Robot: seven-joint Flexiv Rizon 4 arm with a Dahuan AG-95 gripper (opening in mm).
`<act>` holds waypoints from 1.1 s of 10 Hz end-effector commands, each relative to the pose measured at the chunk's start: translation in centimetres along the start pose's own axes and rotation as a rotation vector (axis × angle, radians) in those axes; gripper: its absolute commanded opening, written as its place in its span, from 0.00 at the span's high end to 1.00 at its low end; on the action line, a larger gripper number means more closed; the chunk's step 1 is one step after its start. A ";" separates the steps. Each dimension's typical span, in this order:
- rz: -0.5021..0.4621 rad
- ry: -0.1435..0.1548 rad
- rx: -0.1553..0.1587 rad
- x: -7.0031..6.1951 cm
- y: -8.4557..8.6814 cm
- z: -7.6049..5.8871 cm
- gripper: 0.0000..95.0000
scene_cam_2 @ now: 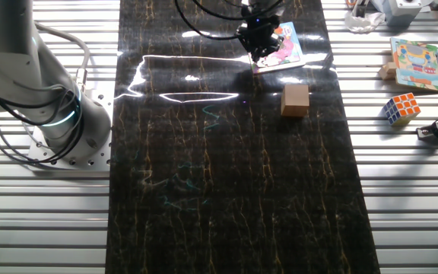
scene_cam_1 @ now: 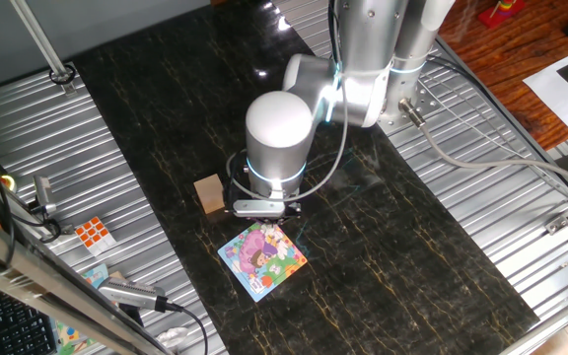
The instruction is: Assemble one piece of a puzzle
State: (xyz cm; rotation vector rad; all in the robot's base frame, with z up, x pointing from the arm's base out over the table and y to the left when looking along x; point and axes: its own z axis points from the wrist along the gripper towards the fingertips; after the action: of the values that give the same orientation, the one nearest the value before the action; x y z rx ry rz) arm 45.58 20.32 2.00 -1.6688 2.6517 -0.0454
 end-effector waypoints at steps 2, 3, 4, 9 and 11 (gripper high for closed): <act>0.008 -0.004 0.002 0.3 0.3 0.2 1.00; 0.012 -0.006 0.006 0.3 0.2 0.4 1.00; 0.011 -0.012 0.008 0.3 0.1 0.7 1.00; 0.011 -0.019 -0.003 0.4 -0.2 1.2 1.00; 0.010 -0.011 0.003 0.3 0.0 0.7 1.00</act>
State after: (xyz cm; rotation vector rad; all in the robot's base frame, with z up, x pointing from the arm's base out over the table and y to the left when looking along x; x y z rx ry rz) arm 45.45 20.13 1.41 -1.6526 2.6485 -0.0326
